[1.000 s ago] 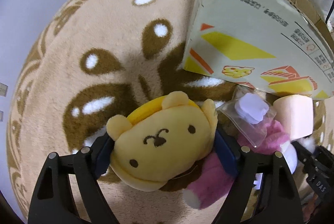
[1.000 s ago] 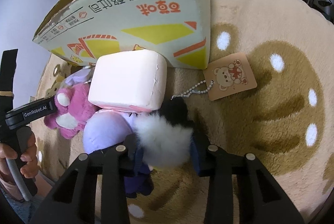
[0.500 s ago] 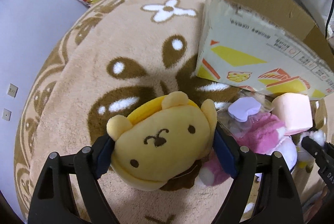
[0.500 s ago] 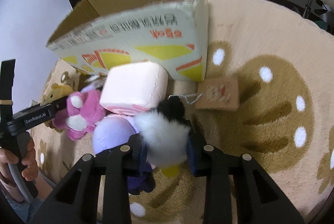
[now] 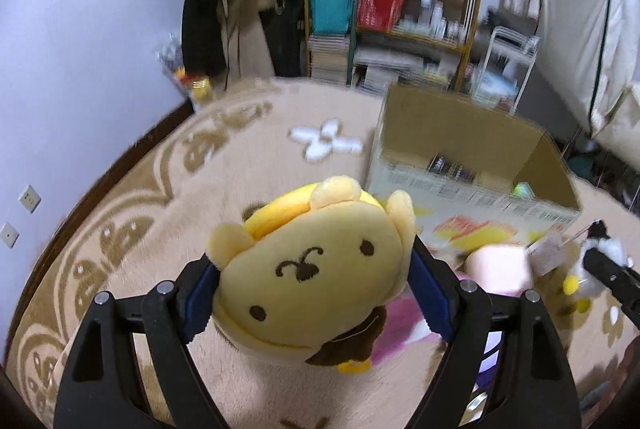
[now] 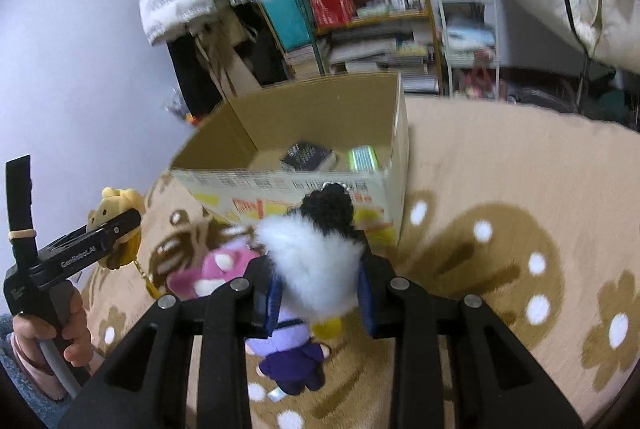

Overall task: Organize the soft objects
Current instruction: 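Lift both items over the cardboard box and open both tools to drop them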

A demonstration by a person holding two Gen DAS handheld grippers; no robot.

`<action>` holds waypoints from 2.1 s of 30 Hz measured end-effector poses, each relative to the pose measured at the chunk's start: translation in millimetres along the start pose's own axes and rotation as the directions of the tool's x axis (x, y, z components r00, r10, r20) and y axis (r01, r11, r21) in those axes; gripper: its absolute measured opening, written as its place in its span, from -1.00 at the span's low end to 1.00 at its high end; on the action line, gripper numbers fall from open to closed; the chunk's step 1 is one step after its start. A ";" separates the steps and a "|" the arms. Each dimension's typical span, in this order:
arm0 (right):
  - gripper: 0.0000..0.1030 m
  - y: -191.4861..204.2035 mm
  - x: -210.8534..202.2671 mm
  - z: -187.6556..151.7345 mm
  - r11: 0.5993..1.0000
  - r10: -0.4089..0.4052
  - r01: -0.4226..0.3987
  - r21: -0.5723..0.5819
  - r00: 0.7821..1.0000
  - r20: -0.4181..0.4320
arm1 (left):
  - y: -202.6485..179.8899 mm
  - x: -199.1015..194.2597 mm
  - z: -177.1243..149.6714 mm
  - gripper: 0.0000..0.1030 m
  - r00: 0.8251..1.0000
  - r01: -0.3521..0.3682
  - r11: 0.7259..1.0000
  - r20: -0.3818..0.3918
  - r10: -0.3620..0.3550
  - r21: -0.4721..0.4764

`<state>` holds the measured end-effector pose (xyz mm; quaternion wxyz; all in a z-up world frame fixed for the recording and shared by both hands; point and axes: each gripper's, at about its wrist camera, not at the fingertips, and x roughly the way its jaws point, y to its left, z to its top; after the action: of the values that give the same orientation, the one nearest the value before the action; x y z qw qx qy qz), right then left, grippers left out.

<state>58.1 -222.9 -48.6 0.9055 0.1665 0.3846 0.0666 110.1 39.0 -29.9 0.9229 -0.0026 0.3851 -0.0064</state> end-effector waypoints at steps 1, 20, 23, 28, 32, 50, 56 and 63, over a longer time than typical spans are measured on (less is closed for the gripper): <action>-0.36 2.1 -3.7 0.7 1.000 0.005 -0.005 -0.003 1.000 0.017 | 0.2 -7.0 1.7 0.61 0.999 0.009 1.000 0.036 -0.009 -0.004; -0.36 11.7 -26.2 25.1 0.998 0.049 -0.041 -0.040 0.978 0.204 | -32.4 -49.1 35.2 0.62 0.944 0.060 0.994 0.318 -0.087 0.095; -0.36 10.1 -20.7 31.3 0.998 0.049 -0.041 -0.039 0.977 0.209 | -38.7 -43.0 43.7 0.62 0.939 0.062 0.992 0.331 -0.096 0.113; -0.36 7.2 -13.8 35.5 0.998 0.048 -0.041 -0.037 0.977 0.209 | -47.4 -30.7 55.8 0.62 0.937 0.063 0.990 0.333 -0.103 0.128; -0.36 4.7 -3.7 42.9 0.998 0.050 -0.044 -0.037 0.978 0.201 | -50.1 -18.9 61.8 0.63 0.943 0.067 0.990 0.316 -0.103 0.123; -0.33 -8.1 53.0 57.5 0.999 0.043 -0.039 -0.036 0.990 0.132 | -65.6 33.8 78.9 0.64 0.972 0.087 0.984 0.204 -0.118 0.156; -0.27 -13.0 56.1 60.6 0.999 0.034 -0.030 -0.026 0.989 0.142 | -72.1 54.2 78.1 0.67 0.983 0.100 0.982 0.135 -0.122 0.161; -0.24 -17.6 56.5 63.2 0.999 0.045 -0.042 -0.020 0.990 0.133 | -78.0 59.8 71.8 0.72 0.987 0.087 0.982 0.121 -0.109 0.171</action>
<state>142.6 -241.2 -51.9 0.9290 0.1712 0.3188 0.0783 202.3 -39.8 -21.2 0.9416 0.0543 0.3217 -0.0834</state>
